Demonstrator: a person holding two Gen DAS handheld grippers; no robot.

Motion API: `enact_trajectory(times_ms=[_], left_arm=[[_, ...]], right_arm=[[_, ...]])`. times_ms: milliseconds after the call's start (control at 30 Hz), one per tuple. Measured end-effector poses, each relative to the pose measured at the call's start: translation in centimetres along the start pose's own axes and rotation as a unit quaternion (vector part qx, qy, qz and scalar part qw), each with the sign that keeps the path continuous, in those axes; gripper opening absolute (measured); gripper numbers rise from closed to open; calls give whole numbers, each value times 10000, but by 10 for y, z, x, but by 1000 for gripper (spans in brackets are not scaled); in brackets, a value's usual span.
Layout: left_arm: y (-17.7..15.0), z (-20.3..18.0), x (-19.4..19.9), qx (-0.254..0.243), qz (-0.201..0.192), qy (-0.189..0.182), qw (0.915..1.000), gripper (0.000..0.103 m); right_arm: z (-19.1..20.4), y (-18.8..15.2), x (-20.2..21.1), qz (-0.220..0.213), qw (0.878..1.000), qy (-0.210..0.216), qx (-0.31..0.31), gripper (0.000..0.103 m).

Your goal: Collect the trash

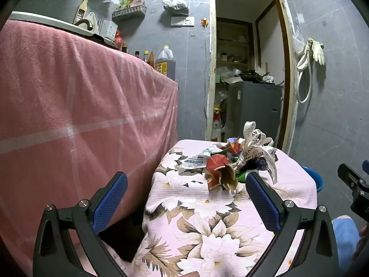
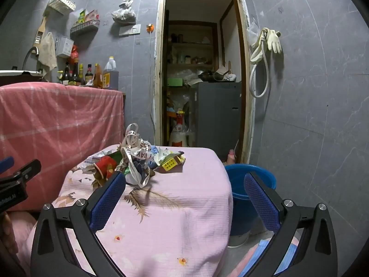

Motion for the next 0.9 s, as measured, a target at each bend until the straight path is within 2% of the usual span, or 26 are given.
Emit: enact_trajectory(times_ms=[900], left_arm=[[0,0,0,12,-19,6,10000,100]], right_arm=[[-2,0,1,-28,10000,-9,-16,103]])
Point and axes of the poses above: each gripper's, at about its wrist camera, not at the fingertips, and x roughly against the way its jaws point, z to its left, y to its top, the point moved 1 cm from there along -x, roughly the way its jaws point, and after that the axes turned 15 degrees about -x, right-handed, at the moved point
